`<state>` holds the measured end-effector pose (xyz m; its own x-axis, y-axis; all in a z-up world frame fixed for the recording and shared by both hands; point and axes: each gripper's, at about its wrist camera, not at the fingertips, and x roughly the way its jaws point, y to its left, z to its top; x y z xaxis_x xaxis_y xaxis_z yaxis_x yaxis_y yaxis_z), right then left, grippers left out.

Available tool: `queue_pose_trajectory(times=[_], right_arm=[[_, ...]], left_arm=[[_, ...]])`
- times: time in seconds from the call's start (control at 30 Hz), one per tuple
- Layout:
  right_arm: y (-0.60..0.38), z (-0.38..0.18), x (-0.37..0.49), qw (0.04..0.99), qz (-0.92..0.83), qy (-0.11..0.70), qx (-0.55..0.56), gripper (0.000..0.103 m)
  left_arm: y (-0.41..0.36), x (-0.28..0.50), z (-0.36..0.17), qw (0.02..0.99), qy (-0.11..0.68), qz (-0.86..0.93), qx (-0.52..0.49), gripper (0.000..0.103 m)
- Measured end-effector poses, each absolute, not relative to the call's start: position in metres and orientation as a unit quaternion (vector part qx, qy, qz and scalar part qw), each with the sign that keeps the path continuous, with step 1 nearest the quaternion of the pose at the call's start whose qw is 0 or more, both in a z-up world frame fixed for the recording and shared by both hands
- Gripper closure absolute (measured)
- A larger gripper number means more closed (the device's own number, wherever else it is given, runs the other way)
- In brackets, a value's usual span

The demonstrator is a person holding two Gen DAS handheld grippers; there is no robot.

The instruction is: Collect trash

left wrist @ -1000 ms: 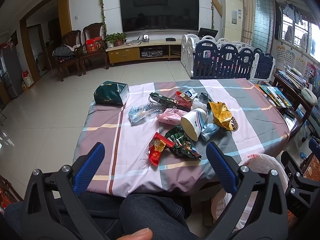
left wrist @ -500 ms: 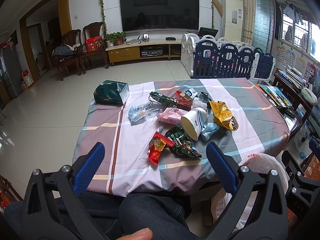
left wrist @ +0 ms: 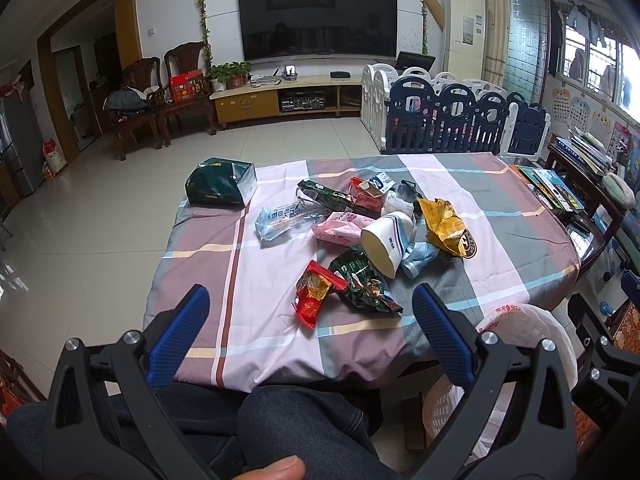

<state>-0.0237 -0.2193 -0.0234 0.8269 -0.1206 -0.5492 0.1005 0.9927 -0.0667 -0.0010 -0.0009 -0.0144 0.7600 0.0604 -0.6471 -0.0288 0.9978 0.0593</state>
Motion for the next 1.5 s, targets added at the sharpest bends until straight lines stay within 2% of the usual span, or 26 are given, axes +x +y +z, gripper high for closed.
queue_pose_trajectory(times=[1.5], right_arm=[[-0.234, -0.028, -0.012, 0.949, -0.066, 0.307, 0.012, 0.003]], left_arm=[[-0.006, 0.001, -0.013, 0.935, 0.353, 0.017, 0.031, 0.003]])
